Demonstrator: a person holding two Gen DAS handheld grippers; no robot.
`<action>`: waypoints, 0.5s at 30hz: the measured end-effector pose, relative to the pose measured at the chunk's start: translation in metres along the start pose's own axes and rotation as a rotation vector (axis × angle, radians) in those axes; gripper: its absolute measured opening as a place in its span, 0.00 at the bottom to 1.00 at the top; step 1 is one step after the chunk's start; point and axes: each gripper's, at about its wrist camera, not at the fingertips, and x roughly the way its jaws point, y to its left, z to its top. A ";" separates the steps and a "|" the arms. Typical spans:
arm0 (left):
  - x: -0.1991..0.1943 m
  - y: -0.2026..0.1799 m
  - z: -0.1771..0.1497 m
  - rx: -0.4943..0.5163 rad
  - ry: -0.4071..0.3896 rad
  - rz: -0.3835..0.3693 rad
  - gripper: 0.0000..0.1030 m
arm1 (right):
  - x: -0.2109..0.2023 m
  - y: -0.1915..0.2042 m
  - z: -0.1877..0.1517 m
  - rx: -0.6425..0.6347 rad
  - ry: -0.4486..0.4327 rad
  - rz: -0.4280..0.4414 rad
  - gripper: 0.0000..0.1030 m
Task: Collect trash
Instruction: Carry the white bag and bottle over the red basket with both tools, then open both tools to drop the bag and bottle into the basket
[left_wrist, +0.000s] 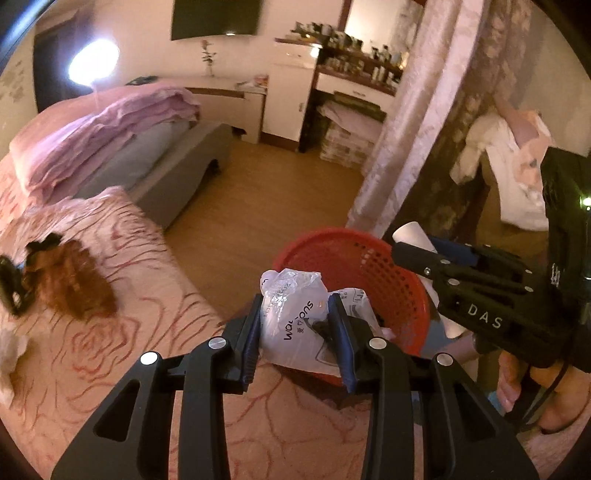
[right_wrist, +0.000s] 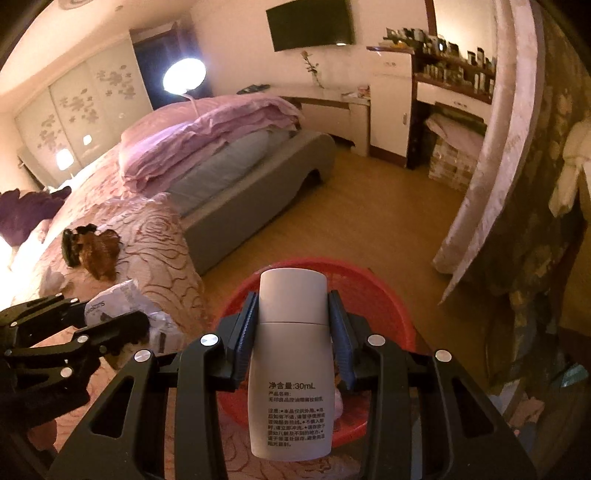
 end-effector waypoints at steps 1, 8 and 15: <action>0.006 -0.002 0.002 0.006 0.010 -0.001 0.32 | 0.003 -0.003 0.000 0.007 0.008 -0.002 0.36; 0.042 -0.012 0.006 0.045 0.074 -0.010 0.32 | 0.026 -0.020 -0.004 0.034 0.064 -0.018 0.36; 0.059 -0.015 0.002 0.047 0.117 -0.015 0.41 | 0.041 -0.030 -0.010 0.059 0.100 -0.019 0.36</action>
